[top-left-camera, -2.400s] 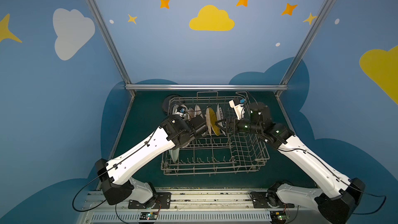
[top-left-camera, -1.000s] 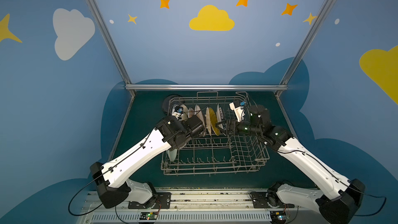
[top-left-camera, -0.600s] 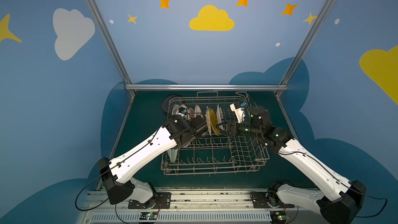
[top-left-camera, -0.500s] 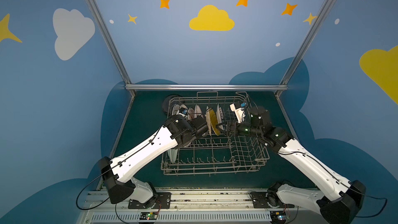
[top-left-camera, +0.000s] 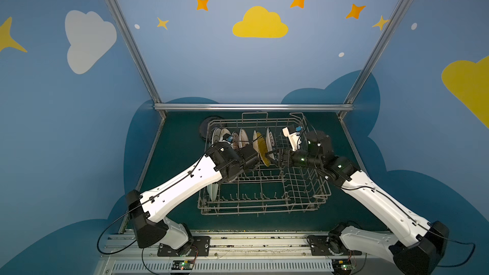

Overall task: Load the plates into the dish rack
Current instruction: 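Lower the pale green plate edge-down into the rack slot with the left gripper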

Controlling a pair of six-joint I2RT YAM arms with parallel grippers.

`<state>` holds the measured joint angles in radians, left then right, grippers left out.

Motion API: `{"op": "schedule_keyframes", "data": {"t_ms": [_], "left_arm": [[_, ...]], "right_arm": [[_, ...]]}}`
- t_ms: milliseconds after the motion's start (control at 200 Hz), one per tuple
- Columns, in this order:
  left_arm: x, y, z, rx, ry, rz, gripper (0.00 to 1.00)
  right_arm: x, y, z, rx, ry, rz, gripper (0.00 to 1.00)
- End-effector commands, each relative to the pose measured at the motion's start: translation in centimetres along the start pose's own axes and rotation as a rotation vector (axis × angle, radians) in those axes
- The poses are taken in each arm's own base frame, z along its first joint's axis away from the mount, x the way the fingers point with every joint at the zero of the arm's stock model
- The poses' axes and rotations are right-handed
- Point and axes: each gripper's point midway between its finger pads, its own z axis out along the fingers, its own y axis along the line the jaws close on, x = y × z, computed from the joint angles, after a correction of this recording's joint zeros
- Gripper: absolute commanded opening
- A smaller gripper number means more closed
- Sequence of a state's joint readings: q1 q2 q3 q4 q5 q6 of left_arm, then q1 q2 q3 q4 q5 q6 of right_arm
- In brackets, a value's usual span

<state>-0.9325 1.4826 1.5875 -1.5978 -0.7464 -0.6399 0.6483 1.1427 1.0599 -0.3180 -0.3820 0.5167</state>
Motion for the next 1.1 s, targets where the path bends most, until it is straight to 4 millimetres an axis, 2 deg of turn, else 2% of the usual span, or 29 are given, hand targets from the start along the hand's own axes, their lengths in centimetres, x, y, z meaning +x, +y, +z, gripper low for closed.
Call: {"op": "schedule_keyframes", "data": {"t_ms": [0, 461, 1096], "left_arm": [[3.1, 2.1, -0.2, -0.068, 0.125, 0.114, 0.04], [4.5, 2.3, 0.1, -0.087, 0.118, 0.039, 0.04], [8.0, 0.3, 1.1, -0.024, 0.151, 0.051, 0.04]], "right_arm": [[-0.5, 0.3, -0.4, -0.01, -0.025, -0.004, 0.86], [-0.7, 0.7, -0.7, -0.013, -0.026, -0.007, 0.86], [-0.7, 1.1, -0.8, -0.02, -0.027, 0.002, 0.86]]}}
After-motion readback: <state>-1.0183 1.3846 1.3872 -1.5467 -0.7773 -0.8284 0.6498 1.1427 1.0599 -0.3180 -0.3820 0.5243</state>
